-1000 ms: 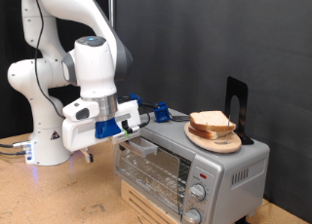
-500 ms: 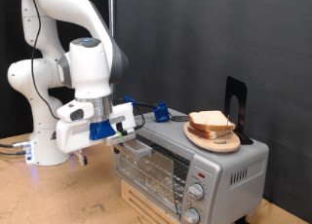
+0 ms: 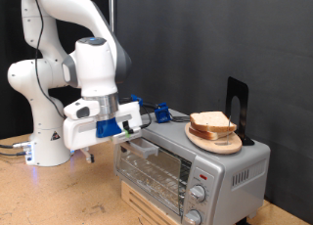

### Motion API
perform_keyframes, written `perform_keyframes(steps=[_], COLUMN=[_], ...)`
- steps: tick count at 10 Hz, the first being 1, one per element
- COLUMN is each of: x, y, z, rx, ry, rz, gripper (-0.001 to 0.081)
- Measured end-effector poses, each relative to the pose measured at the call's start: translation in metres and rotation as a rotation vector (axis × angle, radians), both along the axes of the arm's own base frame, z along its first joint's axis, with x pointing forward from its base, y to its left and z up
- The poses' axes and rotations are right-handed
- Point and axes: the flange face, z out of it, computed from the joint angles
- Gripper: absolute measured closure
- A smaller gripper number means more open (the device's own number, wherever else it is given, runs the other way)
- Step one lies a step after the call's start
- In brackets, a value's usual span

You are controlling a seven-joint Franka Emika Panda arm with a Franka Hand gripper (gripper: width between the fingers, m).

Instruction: Make a piece of toast with the oven

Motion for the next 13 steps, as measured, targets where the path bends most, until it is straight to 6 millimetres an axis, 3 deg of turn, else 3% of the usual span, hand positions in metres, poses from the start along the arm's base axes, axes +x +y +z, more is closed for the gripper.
perform_keyframes(steps=[8,13], x=[0.004,0.009], y=[0.045,0.048], z=[0.006,0.028], rx=[0.014,0.063], ry=[0.000,-0.025], rz=[0.009,0.025], gripper=[-0.0003,-0.0003])
